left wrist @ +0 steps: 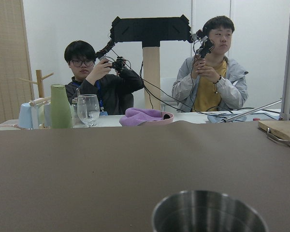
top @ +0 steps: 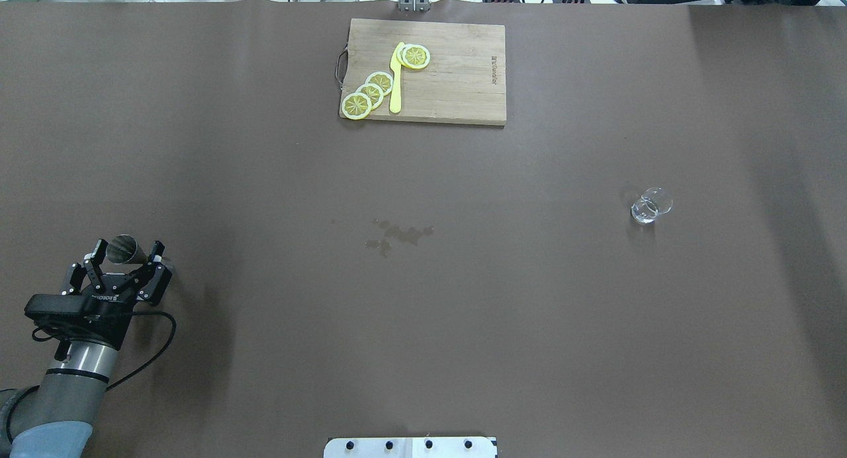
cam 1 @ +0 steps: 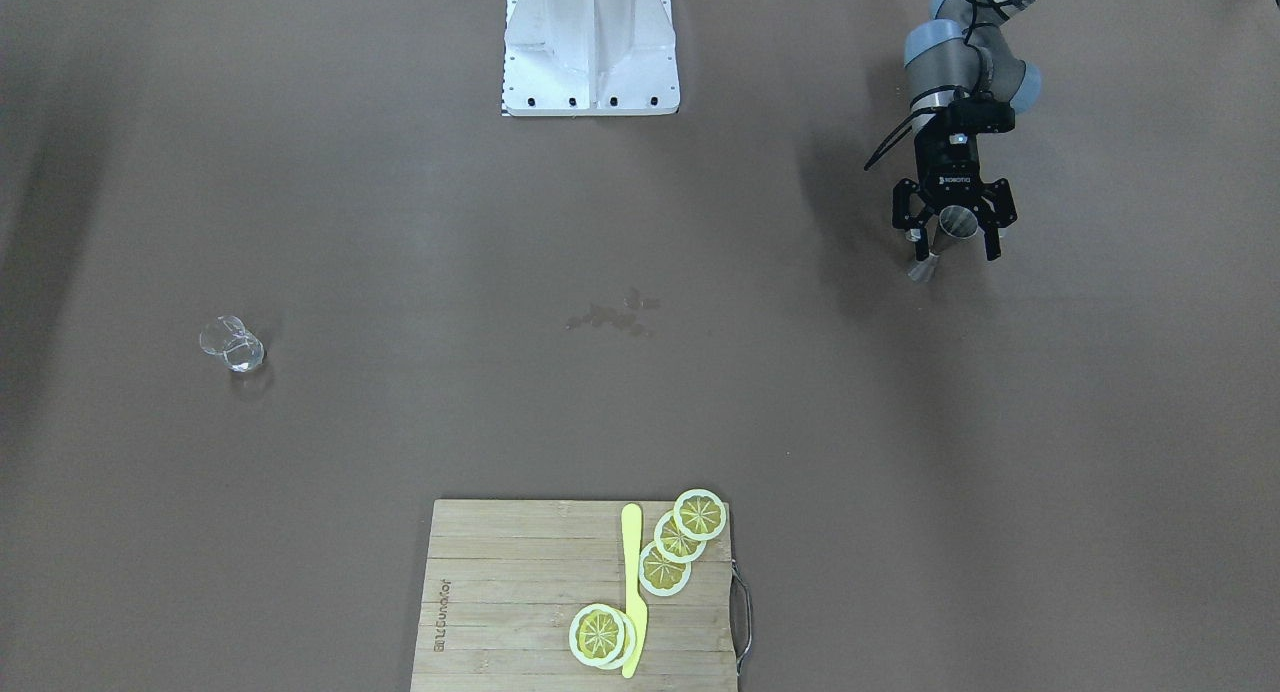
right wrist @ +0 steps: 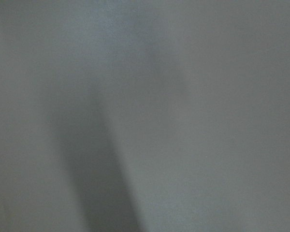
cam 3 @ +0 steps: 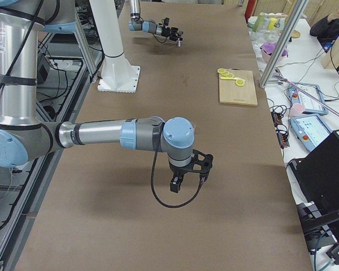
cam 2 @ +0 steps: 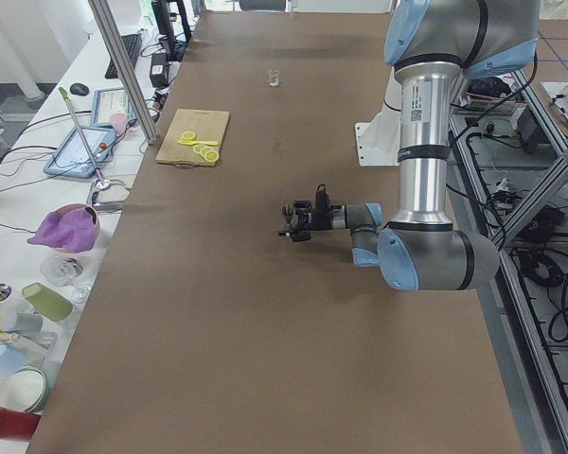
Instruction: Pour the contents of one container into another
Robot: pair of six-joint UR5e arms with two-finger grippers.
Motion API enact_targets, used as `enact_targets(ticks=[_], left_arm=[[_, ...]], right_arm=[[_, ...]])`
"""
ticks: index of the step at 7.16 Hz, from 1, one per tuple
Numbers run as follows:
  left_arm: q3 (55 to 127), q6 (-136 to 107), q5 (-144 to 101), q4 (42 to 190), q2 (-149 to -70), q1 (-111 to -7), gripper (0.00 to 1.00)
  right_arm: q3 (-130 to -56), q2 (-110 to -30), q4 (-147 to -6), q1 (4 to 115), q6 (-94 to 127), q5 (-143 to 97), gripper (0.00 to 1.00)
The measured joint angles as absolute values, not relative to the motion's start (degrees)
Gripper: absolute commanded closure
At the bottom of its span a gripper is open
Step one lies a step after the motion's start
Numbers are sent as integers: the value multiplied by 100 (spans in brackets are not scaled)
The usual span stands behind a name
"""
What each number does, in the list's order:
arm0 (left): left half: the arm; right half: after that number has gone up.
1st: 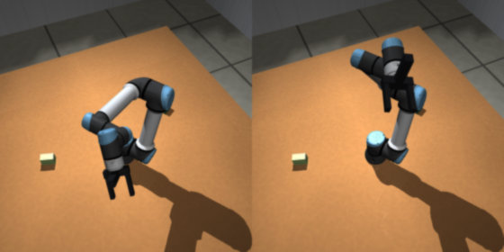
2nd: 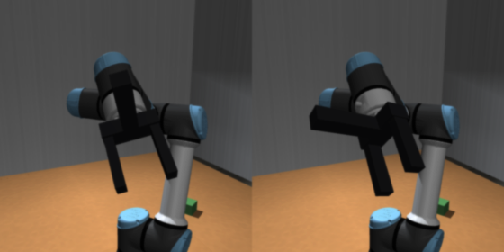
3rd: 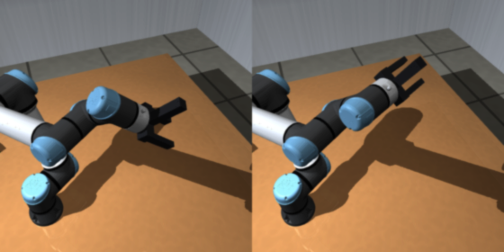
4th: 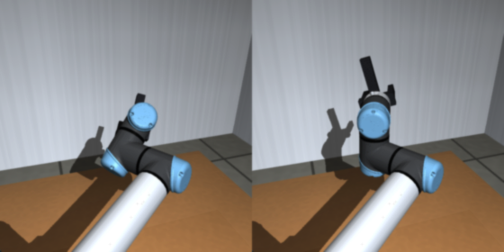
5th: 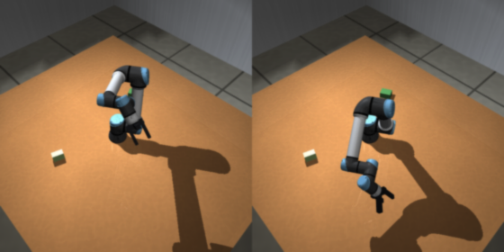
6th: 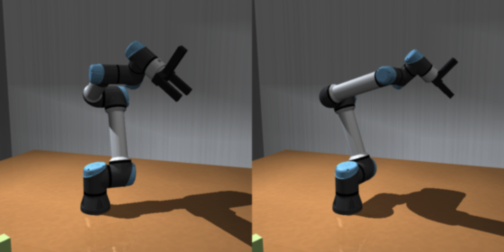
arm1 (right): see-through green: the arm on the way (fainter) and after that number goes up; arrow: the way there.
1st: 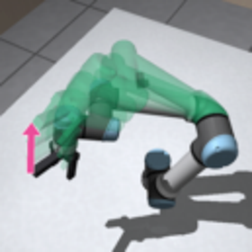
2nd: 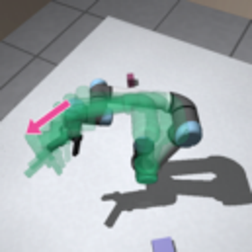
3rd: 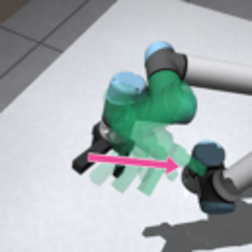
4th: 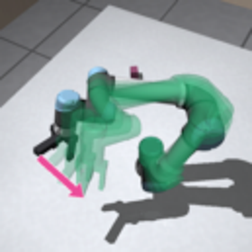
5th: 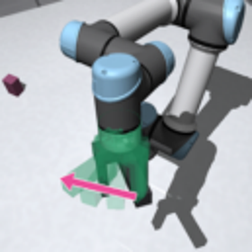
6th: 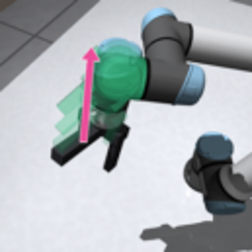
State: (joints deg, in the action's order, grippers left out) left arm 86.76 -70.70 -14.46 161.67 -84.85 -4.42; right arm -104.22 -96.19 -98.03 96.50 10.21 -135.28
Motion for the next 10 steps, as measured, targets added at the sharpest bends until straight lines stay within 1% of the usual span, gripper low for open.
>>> enact_targets(ticks=[3,5,8,10], left_arm=[[9070,-7087,-941,16060,-8256,134,1],[9281,-7085,-899,16034,-8144,414,1],[9772,-7094,-689,16022,-7574,1113,1],[10088,-7089,-897,16053,-7200,1403,1]], right_arm=[[-10320,-9569,-9147,9060,678,-13501,0],[-10066,-9598,-8633,8870,675,-13496,0],[-9747,-9645,-8343,8848,671,-13450,0],[-9671,-9606,-8326,8850,676,-13389,0]])
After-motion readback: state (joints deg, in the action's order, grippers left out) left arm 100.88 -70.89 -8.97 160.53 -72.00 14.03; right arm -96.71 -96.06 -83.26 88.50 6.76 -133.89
